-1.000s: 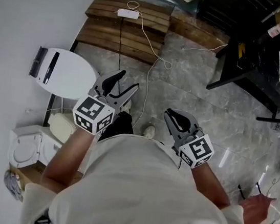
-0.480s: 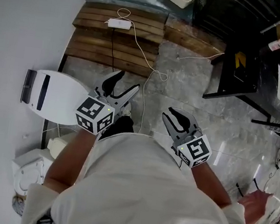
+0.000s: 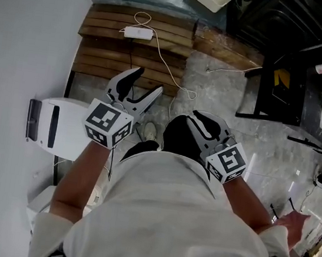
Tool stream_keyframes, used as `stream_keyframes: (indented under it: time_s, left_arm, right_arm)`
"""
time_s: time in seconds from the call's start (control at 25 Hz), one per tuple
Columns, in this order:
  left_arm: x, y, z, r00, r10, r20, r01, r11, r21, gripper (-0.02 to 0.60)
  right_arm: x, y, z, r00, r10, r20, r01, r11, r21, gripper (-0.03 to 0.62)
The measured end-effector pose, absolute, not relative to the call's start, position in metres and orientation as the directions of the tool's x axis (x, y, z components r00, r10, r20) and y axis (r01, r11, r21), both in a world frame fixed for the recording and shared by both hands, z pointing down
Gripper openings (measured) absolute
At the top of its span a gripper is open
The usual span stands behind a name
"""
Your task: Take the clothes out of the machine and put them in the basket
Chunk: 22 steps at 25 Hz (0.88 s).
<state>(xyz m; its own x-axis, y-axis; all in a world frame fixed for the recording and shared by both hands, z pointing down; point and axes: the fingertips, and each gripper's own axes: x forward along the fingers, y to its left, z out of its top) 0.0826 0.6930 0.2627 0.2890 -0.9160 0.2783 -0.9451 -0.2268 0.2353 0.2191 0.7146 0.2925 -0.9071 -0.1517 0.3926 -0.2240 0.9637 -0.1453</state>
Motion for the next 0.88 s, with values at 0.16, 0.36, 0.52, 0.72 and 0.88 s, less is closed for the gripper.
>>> stream_keyframes:
  time_s: [0.16,0.36,0.52,0.72,0.88]
  left_arm:
    - [0.057,0.656,0.272,0.295,-0.912,0.287,-0.943,-0.228,0.242,0.265]
    - [0.018,0.594,0.280,0.299,-0.911,0.285,-0.941,-0.232,0.245,0.265]
    - [-0.013,0.520,0.278,0.300,-0.902,0.309,-0.945,-0.237,0.226,0.266]
    - [-0.032,0.420,0.259,0.326,-0.883,0.338,-0.941,-0.267,0.210,0.267]
    - [-0.048,0.349,0.236,0.336,-0.876,0.347,-0.939,-0.283,0.196,0.265]
  right_arm:
    - [0.185,0.676,0.302,-0.904,-0.141,0.403,-0.225,0.960,-0.168,0.078]
    - [0.139,0.612,0.317,-0.903,-0.119,0.412,-0.211,0.959,-0.186,0.078]
    - [0.103,0.542,0.318,-0.904,-0.106,0.414,-0.202,0.960,-0.196,0.078]
    - [0.077,0.450,0.299,-0.906,-0.084,0.414,-0.185,0.960,-0.210,0.078]
    - [0.059,0.382,0.281,-0.904,-0.088,0.419,-0.185,0.962,-0.199,0.078]
